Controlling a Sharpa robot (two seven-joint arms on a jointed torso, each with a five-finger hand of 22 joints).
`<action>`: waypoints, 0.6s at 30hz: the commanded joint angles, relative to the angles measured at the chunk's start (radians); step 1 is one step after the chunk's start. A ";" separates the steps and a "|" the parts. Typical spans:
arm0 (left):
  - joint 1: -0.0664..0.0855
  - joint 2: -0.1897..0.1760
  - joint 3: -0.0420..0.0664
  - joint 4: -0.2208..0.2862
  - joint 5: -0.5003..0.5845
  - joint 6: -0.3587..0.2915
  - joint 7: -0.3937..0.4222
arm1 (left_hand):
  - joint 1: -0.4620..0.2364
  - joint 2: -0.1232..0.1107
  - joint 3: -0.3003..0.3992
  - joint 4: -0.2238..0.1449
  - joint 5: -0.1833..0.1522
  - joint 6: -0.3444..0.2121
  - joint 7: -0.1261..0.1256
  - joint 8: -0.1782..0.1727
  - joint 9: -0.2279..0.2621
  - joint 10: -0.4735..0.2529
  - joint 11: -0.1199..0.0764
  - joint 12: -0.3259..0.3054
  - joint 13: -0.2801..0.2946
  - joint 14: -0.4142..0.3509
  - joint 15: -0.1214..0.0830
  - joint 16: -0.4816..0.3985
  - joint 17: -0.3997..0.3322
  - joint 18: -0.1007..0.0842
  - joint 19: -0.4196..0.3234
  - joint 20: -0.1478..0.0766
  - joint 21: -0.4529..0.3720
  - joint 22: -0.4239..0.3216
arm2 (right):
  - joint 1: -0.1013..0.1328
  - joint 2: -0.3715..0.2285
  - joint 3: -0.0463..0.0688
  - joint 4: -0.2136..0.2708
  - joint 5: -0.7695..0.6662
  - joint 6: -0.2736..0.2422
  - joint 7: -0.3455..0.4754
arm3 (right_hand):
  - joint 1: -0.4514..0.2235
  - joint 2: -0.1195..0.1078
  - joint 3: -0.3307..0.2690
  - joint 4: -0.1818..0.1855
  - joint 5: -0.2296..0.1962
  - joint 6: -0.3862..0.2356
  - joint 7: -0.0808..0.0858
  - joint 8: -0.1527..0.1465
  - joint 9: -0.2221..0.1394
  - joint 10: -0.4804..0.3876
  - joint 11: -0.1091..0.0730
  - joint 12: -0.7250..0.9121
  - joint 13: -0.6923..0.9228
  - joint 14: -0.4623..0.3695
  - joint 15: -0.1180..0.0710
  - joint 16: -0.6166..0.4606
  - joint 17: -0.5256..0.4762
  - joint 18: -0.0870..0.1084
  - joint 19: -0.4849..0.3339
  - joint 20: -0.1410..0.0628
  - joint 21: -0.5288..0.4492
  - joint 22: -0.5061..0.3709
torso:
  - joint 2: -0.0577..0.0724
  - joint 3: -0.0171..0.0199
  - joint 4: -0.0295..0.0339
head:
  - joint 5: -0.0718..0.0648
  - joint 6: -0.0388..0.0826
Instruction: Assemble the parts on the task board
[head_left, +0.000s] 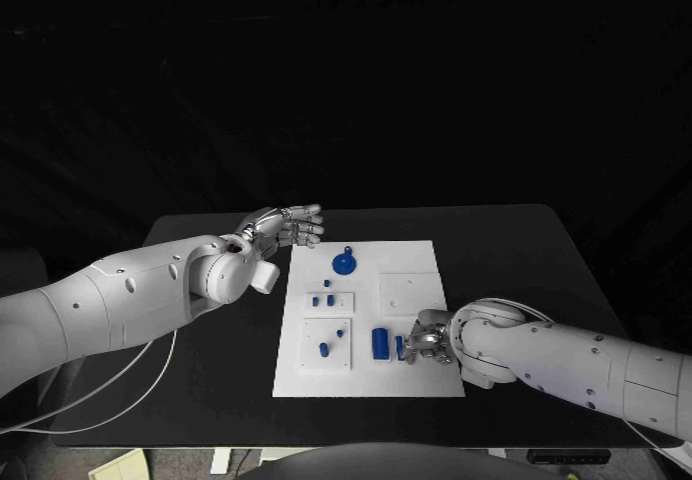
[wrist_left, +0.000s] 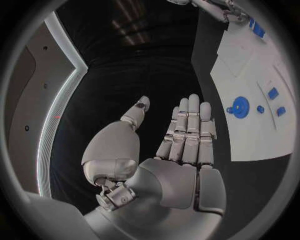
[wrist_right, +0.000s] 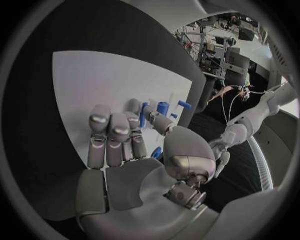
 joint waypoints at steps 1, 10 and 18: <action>0.001 0.001 0.001 0.002 -0.003 0.014 0.006 | -0.003 -0.002 0.001 0.008 -0.002 -0.007 -0.003 0.005 -0.001 -0.008 0.000 0.002 -0.002 -0.001 0.005 -0.004 0.002 0.017 -0.001 0.005 -0.004 0.002 | -0.005 -0.010 -0.004 0.001 -0.005 -0.006 -0.011 | -0.004 -0.029 0.000 -0.005 -0.005 0.001 0.006 -0.003 -0.004 0.009 -0.001 -0.005 0.002 -0.002 0.000 0.004 -0.001 0.039 0.000 0.001 0.004 0.009 | 0.000 -0.0004 -0.0002 | 0.000 0.001; 0.001 0.001 0.001 -0.006 -0.003 0.013 0.009 | -0.003 -0.003 0.001 0.008 -0.002 -0.007 -0.003 0.005 -0.001 -0.008 0.000 0.002 -0.002 -0.001 0.005 -0.005 0.002 0.017 -0.001 0.005 -0.004 0.002 | 0.003 -0.064 -0.001 0.043 0.148 -0.042 0.059 | -0.052 -0.153 -0.046 -0.002 -0.005 -0.034 0.018 -0.021 -0.009 -0.007 0.010 -0.008 0.006 -0.003 0.008 0.000 -0.003 0.039 -0.001 0.001 0.000 0.006 | -0.002 -0.0021 -0.0020 | 0.001 0.005; 0.002 0.007 0.000 -0.026 0.001 0.017 0.019 | -0.003 -0.005 0.001 0.007 -0.002 -0.008 -0.002 0.005 -0.001 -0.008 0.000 0.002 -0.002 -0.001 0.006 -0.006 0.003 0.017 -0.002 0.006 -0.005 0.002 | 0.060 -0.093 0.013 0.037 0.332 -0.122 0.284 | -0.047 -0.206 -0.064 0.010 -0.005 -0.109 0.042 -0.051 -0.010 -0.052 0.034 -0.019 0.008 -0.034 0.030 -0.028 -0.012 0.039 -0.034 -0.005 -0.034 -0.007 | -0.008 -0.0068 -0.0021 | -0.009 0.031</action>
